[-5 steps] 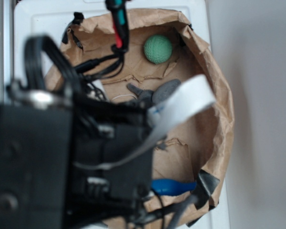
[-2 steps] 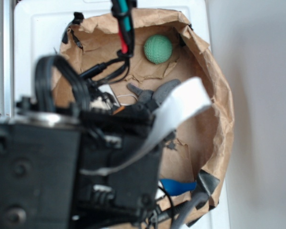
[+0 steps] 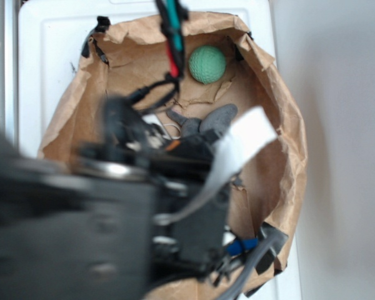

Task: Grab the green ball.

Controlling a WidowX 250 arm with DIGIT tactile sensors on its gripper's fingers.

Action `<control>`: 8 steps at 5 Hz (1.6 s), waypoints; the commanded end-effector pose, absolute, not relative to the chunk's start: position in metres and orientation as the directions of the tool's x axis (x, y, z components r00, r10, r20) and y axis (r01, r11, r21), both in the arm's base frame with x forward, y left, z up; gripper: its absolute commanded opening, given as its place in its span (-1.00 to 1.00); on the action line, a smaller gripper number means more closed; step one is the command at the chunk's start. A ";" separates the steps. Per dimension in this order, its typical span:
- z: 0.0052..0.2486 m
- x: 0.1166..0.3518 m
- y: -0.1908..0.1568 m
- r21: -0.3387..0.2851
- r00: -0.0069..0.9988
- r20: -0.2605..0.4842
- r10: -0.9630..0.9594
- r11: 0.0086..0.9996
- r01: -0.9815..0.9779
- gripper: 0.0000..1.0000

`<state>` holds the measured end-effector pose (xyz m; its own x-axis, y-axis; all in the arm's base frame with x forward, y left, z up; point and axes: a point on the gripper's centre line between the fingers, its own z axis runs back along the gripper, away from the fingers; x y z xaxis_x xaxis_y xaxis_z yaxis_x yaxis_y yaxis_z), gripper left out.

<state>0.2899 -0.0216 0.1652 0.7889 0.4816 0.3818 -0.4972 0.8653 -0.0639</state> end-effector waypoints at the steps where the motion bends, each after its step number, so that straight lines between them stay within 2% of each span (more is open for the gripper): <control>1: 0.139 0.308 -0.005 -0.062 0.719 0.476 0.507 0.834 -0.548 1.00; 2: 0.126 0.317 0.017 -0.056 0.727 0.439 0.528 0.824 -0.564 1.00; 3: 0.127 0.320 0.035 -0.060 0.722 0.395 0.567 0.801 -0.596 1.00; 4: 0.125 0.316 0.059 -0.072 0.755 0.300 0.583 0.803 -0.592 1.00; 5: 0.114 0.309 0.072 -0.044 0.715 0.277 0.642 0.751 -0.659 1.00; 6: 0.100 0.298 0.075 -0.039 0.689 0.315 0.653 0.734 -0.678 1.00; 7: 0.085 0.309 0.076 -0.035 0.659 0.357 0.662 0.715 -0.698 1.00; 8: 0.076 0.334 0.080 -0.028 0.601 0.383 0.702 0.659 -0.752 1.00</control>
